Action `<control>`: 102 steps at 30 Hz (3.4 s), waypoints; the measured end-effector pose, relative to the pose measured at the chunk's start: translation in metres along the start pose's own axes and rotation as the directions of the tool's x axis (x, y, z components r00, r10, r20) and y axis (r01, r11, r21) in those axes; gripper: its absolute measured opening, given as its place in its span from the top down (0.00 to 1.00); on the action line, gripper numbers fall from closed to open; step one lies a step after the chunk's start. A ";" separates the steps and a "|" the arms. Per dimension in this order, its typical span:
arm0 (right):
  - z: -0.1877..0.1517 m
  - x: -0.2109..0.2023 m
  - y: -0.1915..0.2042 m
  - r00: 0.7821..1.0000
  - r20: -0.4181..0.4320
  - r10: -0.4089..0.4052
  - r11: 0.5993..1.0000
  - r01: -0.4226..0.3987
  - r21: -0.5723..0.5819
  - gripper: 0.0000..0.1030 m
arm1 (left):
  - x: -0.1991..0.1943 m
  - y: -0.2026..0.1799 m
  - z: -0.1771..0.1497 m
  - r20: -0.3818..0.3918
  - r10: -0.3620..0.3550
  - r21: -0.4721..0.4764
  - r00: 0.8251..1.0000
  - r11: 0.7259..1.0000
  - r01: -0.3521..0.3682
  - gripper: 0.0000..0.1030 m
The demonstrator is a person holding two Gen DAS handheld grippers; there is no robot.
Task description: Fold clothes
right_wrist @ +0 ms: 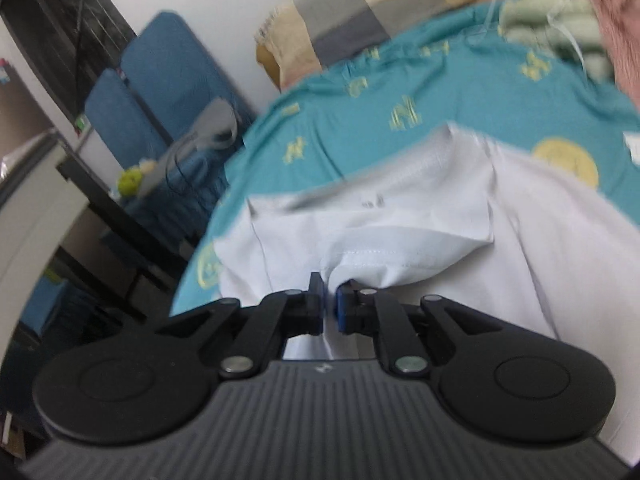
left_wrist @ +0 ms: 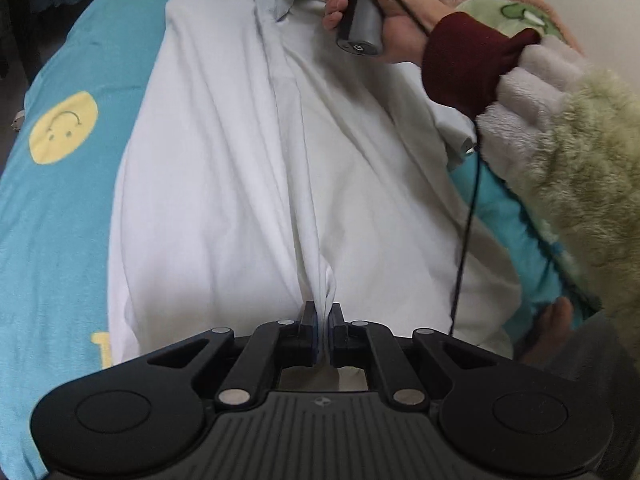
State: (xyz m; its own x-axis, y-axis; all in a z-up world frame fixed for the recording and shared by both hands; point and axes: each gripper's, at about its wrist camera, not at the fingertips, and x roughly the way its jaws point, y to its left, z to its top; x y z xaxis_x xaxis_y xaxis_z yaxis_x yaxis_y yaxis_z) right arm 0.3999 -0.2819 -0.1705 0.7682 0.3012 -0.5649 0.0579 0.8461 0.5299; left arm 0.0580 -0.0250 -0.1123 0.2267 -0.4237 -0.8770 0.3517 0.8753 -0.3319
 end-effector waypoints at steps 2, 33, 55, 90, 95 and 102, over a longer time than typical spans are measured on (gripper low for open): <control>-0.004 -0.004 -0.004 1.000 -0.024 0.004 1.000 -0.004 -0.008 0.86 | 0.000 -0.001 0.000 0.000 0.008 0.006 1.000 1.000 -0.008 0.92; -0.073 -0.275 -0.048 0.989 0.147 -0.034 0.993 0.017 0.117 0.37 | 0.091 0.021 0.262 0.434 0.268 -0.048 0.860 0.960 -0.275 0.29; -0.071 -0.258 -0.075 0.993 0.111 -0.034 0.969 0.006 0.246 0.37 | 0.103 -0.001 0.271 0.525 0.163 0.181 0.835 0.938 -0.297 0.97; -0.073 -0.247 -0.086 0.998 0.065 -0.003 0.946 -0.018 0.325 0.37 | 0.119 -0.030 0.275 0.547 0.176 0.301 0.819 0.871 -0.389 0.94; -0.072 -0.250 -0.091 0.997 0.070 -0.022 0.941 -0.003 0.340 0.37 | 0.137 -0.067 0.254 0.499 0.097 0.414 0.861 0.846 -0.336 0.94; -0.072 -0.249 -0.095 0.997 0.066 -0.040 0.943 0.016 0.332 0.37 | 0.164 -0.069 0.236 0.463 0.088 0.363 0.882 0.889 -0.280 0.79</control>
State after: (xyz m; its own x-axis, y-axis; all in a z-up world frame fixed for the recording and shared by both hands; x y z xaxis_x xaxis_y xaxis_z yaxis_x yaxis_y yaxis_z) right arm 0.1569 -0.4057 -0.1254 0.8059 0.2375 -0.5423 0.2780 0.6569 0.7009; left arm 0.2850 -0.2097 -0.1516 0.6517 -0.4045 -0.6417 0.5792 0.8116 0.0766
